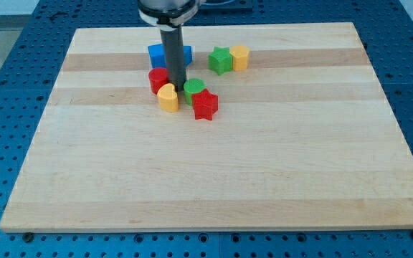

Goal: Move red circle down towards bottom

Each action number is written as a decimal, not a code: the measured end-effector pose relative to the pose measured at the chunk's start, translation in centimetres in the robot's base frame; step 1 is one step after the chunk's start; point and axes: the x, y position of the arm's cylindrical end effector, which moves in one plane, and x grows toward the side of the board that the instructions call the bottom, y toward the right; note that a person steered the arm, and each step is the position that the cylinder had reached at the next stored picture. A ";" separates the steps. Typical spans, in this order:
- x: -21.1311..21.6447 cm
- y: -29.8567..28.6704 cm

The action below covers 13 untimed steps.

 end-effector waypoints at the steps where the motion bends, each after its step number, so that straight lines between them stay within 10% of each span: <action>1: -0.9 0.4; 5: -2.2 -11.3; 6: 2.2 -11.2; 13: -4.2 -2.0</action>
